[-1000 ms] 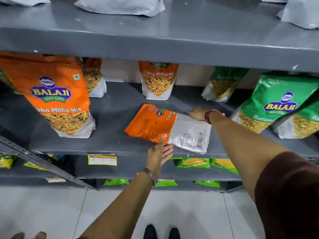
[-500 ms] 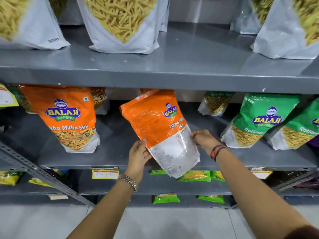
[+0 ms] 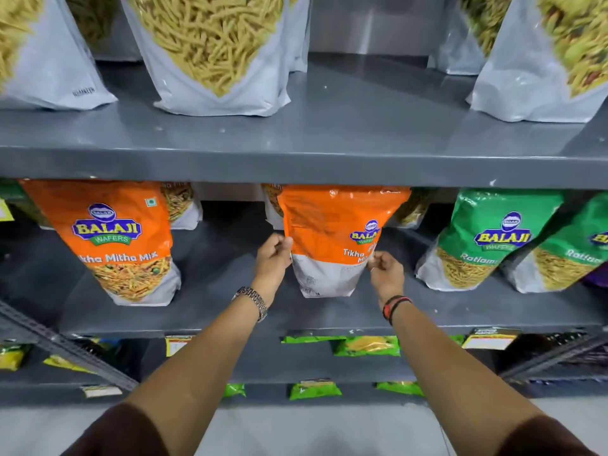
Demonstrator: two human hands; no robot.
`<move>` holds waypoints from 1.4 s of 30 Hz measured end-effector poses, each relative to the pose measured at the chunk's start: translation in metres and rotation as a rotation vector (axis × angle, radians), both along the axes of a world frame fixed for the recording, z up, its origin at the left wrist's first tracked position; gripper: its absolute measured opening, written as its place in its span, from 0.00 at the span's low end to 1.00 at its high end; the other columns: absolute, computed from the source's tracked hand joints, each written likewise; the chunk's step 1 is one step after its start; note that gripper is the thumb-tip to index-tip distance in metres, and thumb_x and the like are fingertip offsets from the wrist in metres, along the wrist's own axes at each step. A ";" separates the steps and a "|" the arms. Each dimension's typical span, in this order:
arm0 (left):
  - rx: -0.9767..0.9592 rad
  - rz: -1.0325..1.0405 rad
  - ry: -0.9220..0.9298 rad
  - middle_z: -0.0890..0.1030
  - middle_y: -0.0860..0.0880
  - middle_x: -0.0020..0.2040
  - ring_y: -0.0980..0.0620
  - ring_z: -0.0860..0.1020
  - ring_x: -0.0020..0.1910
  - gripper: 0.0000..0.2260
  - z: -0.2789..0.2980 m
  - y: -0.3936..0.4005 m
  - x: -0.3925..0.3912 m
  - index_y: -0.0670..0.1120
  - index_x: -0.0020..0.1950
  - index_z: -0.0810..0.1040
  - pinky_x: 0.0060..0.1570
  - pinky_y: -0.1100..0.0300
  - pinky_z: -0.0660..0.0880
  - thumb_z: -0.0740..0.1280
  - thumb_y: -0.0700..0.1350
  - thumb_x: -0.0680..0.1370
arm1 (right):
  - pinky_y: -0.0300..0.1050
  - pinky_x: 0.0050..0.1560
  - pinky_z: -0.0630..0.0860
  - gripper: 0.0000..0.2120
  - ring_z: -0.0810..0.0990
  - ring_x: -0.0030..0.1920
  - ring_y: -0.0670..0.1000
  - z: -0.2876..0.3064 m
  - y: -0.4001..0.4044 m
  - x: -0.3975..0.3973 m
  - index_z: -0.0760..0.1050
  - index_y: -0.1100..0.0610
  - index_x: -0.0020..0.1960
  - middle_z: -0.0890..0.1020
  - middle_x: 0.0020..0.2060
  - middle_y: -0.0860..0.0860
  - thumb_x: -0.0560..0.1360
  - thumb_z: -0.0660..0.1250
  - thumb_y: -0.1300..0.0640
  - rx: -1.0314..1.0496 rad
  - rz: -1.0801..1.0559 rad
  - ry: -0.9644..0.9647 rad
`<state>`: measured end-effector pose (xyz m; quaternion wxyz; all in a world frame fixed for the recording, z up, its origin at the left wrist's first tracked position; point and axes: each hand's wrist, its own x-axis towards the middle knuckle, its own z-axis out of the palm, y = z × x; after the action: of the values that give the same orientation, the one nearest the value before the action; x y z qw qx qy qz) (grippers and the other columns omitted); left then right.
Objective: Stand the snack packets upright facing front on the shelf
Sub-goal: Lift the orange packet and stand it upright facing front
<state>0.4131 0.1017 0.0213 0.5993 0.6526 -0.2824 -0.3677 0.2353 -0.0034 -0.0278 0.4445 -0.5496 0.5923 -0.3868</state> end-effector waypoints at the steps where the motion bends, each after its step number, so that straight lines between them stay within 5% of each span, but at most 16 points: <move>1: 0.006 0.000 -0.006 0.72 0.51 0.34 0.53 0.73 0.41 0.11 -0.001 0.000 0.000 0.50 0.36 0.71 0.51 0.57 0.74 0.60 0.47 0.79 | 0.44 0.47 0.69 0.09 0.72 0.43 0.51 0.001 0.000 -0.001 0.77 0.63 0.44 0.77 0.39 0.55 0.74 0.58 0.69 0.012 0.018 -0.026; 6: 0.130 -0.061 0.130 0.68 0.57 0.38 0.58 0.70 0.37 0.08 -0.009 0.017 -0.016 0.56 0.43 0.66 0.44 0.59 0.70 0.53 0.56 0.79 | 0.51 0.62 0.71 0.16 0.77 0.53 0.53 0.008 -0.002 -0.006 0.76 0.59 0.54 0.79 0.50 0.54 0.80 0.54 0.51 0.190 0.150 -0.196; 9: 0.231 -0.181 0.252 0.71 0.55 0.47 0.52 0.74 0.51 0.13 -0.021 0.027 -0.037 0.53 0.59 0.64 0.60 0.51 0.72 0.51 0.58 0.79 | 0.56 0.67 0.70 0.24 0.78 0.58 0.58 0.010 0.003 -0.009 0.74 0.63 0.59 0.80 0.55 0.58 0.80 0.51 0.45 0.255 0.120 -0.146; 12: 0.223 -0.135 0.234 0.72 0.52 0.54 0.49 0.72 0.57 0.19 -0.023 0.015 -0.051 0.49 0.66 0.63 0.61 0.51 0.70 0.52 0.57 0.79 | 0.60 0.61 0.73 0.28 0.79 0.51 0.63 0.010 0.019 -0.015 0.76 0.67 0.48 0.81 0.47 0.65 0.79 0.50 0.44 0.232 0.084 -0.051; 15: 0.239 -0.030 0.224 0.75 0.49 0.60 0.47 0.75 0.59 0.20 -0.020 -0.013 -0.050 0.46 0.66 0.68 0.54 0.55 0.72 0.53 0.55 0.80 | 0.51 0.48 0.80 0.26 0.81 0.38 0.58 0.006 0.042 -0.021 0.76 0.60 0.35 0.81 0.32 0.57 0.79 0.51 0.45 0.219 0.114 -0.078; 17: 0.273 -0.041 0.253 0.77 0.45 0.61 0.44 0.76 0.61 0.20 -0.018 -0.030 -0.049 0.43 0.63 0.73 0.61 0.50 0.73 0.53 0.54 0.80 | 0.39 0.39 0.80 0.25 0.82 0.33 0.50 0.001 0.056 -0.022 0.78 0.58 0.36 0.82 0.29 0.52 0.80 0.51 0.46 0.213 0.173 -0.127; 21: 0.252 -0.116 0.278 0.79 0.36 0.57 0.43 0.77 0.54 0.15 -0.022 -0.053 -0.044 0.38 0.48 0.79 0.62 0.47 0.72 0.57 0.46 0.80 | 0.38 0.42 0.79 0.21 0.83 0.38 0.47 -0.005 0.069 -0.018 0.78 0.53 0.38 0.84 0.34 0.50 0.80 0.52 0.46 0.169 0.326 -0.119; 25: 0.239 -0.006 0.184 0.76 0.37 0.64 0.40 0.75 0.62 0.19 -0.023 -0.042 -0.047 0.38 0.62 0.74 0.64 0.49 0.70 0.55 0.50 0.80 | 0.42 0.39 0.78 0.22 0.82 0.35 0.50 0.001 0.060 -0.029 0.77 0.53 0.36 0.82 0.31 0.52 0.79 0.51 0.45 0.098 0.241 -0.087; 29: 0.184 0.053 -0.093 0.65 0.45 0.74 0.47 0.65 0.72 0.23 -0.033 0.009 -0.082 0.43 0.73 0.61 0.63 0.67 0.60 0.52 0.51 0.81 | 0.57 0.57 0.77 0.18 0.80 0.45 0.56 0.010 0.030 -0.040 0.75 0.53 0.40 0.81 0.41 0.55 0.80 0.52 0.47 0.084 0.027 -0.151; 32: 0.113 0.029 -0.047 0.58 0.56 0.74 0.59 0.58 0.72 0.26 -0.040 0.037 -0.113 0.47 0.76 0.51 0.62 0.74 0.54 0.52 0.52 0.80 | 0.55 0.64 0.71 0.22 0.78 0.55 0.56 0.026 0.003 -0.027 0.74 0.57 0.54 0.80 0.53 0.57 0.80 0.48 0.44 0.200 0.029 -0.232; 36: 0.046 -0.059 0.053 0.52 0.61 0.74 0.60 0.53 0.73 0.27 -0.032 0.036 -0.139 0.55 0.76 0.43 0.68 0.65 0.53 0.48 0.56 0.79 | 0.53 0.67 0.66 0.34 0.73 0.65 0.56 0.043 -0.015 -0.004 0.71 0.57 0.65 0.76 0.64 0.56 0.77 0.41 0.36 0.390 0.162 -0.266; 40: 0.040 0.076 0.223 0.54 0.51 0.78 0.50 0.55 0.76 0.27 -0.023 0.013 -0.139 0.54 0.77 0.49 0.75 0.48 0.55 0.46 0.60 0.78 | 0.53 0.70 0.64 0.36 0.74 0.63 0.55 0.055 -0.004 0.009 0.77 0.51 0.47 0.79 0.60 0.57 0.74 0.35 0.33 0.455 0.281 -0.257; 42: 0.009 0.126 0.270 0.58 0.51 0.77 0.52 0.59 0.75 0.28 -0.023 0.008 -0.132 0.53 0.76 0.54 0.74 0.52 0.57 0.45 0.62 0.78 | 0.56 0.71 0.62 0.38 0.72 0.67 0.56 0.055 0.003 0.008 0.77 0.52 0.54 0.78 0.63 0.56 0.74 0.35 0.33 0.458 0.232 -0.291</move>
<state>0.2815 0.1093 -0.0021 0.6508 0.6162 -0.1560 -0.4152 0.2430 -0.0006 0.0271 0.6786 -0.4376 0.5273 -0.2643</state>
